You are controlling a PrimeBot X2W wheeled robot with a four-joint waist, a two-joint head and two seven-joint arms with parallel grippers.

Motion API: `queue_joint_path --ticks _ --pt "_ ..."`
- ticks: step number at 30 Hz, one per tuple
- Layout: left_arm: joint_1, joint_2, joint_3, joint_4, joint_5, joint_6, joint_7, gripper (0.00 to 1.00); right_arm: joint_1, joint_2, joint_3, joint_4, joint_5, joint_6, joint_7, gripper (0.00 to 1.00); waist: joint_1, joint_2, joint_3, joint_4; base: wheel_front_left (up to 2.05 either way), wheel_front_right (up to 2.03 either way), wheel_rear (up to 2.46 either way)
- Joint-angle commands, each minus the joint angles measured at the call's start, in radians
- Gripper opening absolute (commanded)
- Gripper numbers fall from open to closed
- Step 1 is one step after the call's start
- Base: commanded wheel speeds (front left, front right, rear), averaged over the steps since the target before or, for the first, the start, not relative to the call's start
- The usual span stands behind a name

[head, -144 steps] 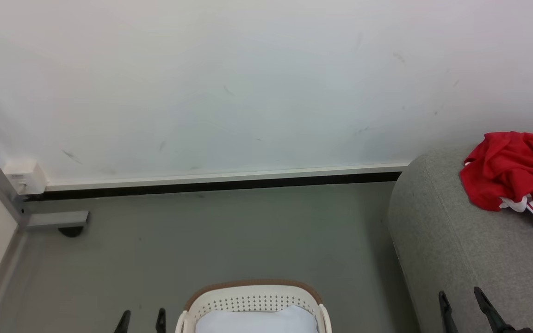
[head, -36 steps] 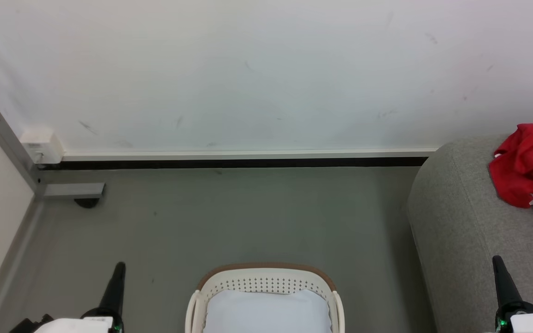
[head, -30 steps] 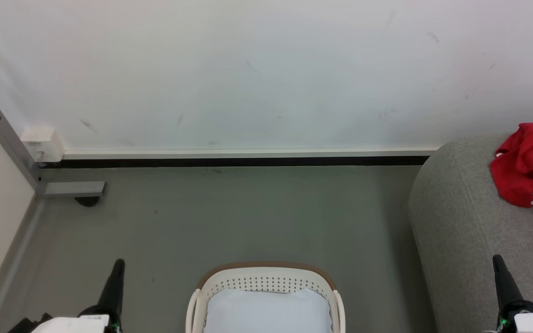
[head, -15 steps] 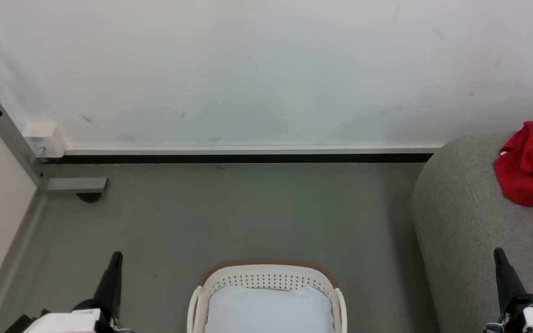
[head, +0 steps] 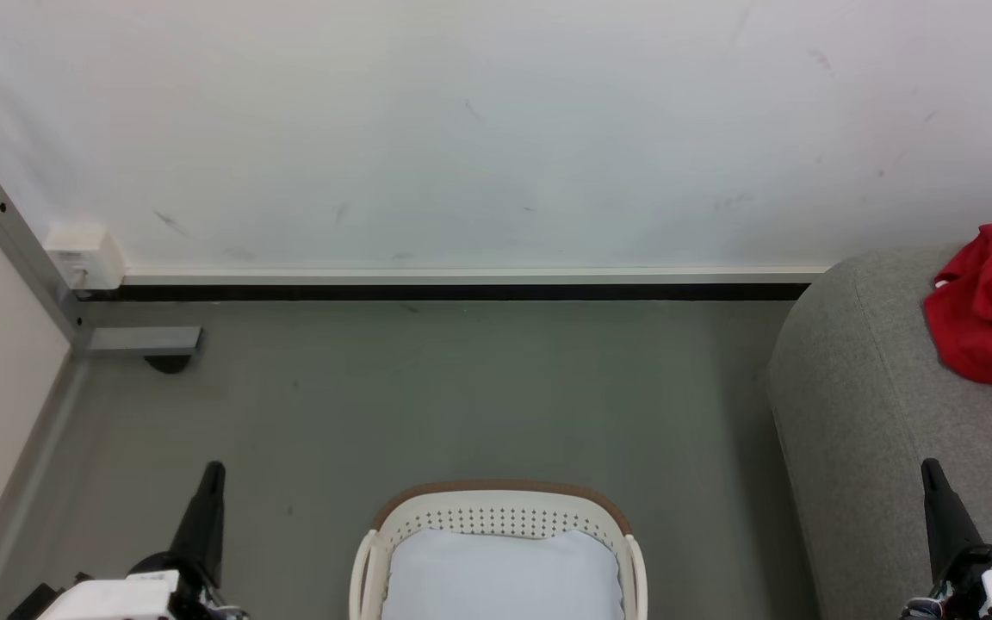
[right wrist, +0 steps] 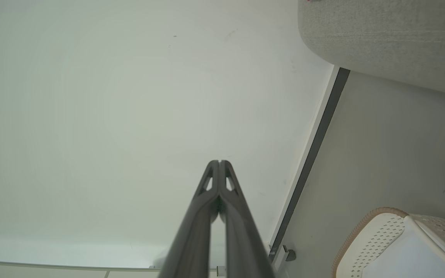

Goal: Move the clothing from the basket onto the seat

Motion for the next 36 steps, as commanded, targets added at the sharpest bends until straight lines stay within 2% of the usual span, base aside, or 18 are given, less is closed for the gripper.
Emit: queue_joint_path --ticks 1,36 --pt "-0.01 0.002 0.002 -0.003 -0.013 -0.005 0.004 0.0 -0.013 -0.008 -0.004 -0.006 0.001 -0.002 0.004 0.0 -0.0001 0.0 0.0 0.0 0.0 0.0 0.0" --pt "-0.01 0.002 0.002 -0.004 -0.013 -0.005 0.004 0.0 -0.013 -0.008 -0.004 -0.005 0.001 -0.002 0.003 0.0 -0.0001 0.0 0.0 0.0 0.0 0.0 0.0"
